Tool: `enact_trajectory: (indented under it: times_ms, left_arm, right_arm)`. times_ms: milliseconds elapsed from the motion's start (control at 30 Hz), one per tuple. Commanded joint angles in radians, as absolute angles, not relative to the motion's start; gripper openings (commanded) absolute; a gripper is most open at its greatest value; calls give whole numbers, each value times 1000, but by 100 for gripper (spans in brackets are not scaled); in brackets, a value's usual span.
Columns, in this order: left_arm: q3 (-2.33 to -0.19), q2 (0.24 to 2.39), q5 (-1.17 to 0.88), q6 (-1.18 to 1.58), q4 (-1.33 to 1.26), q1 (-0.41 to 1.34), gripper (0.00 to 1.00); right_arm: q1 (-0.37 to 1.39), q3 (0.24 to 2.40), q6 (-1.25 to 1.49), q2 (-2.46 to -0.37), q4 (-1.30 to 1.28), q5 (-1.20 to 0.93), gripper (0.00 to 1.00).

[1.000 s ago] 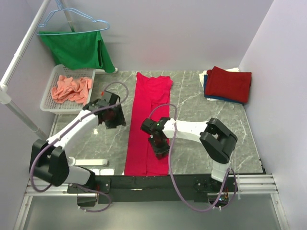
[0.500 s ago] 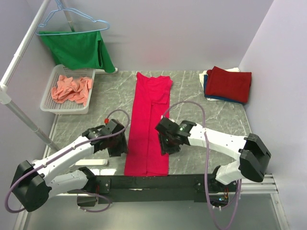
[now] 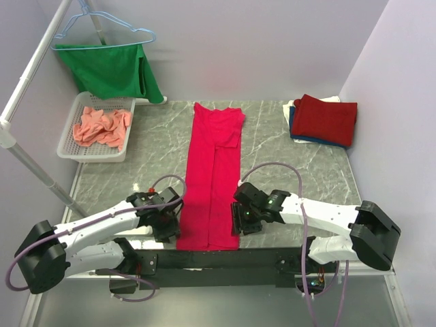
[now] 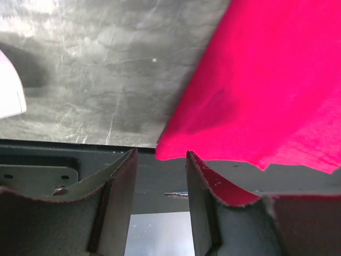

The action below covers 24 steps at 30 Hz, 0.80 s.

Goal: Fold and stack the t-shirts
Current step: Fold the tshirt

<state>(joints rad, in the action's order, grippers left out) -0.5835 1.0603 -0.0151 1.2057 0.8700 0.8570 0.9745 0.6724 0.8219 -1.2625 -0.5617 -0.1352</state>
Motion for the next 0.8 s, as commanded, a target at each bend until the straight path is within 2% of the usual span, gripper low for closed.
enact_trajectory:
  times_ms: [0,300,767]
  left_arm:
    - [-578,1091,-28,1267,845,876,46]
    - [-532,1137,-72,1295,733,908,43]
    - [-520,1178,-75,1298,695,923,37]
  right_arm:
    - [973,646,830,-1269,-448,-199,56]
    - [977,643,821,-1336,-423,-222,56]
    - [1011,581,848,-1336,-425,-247,53]
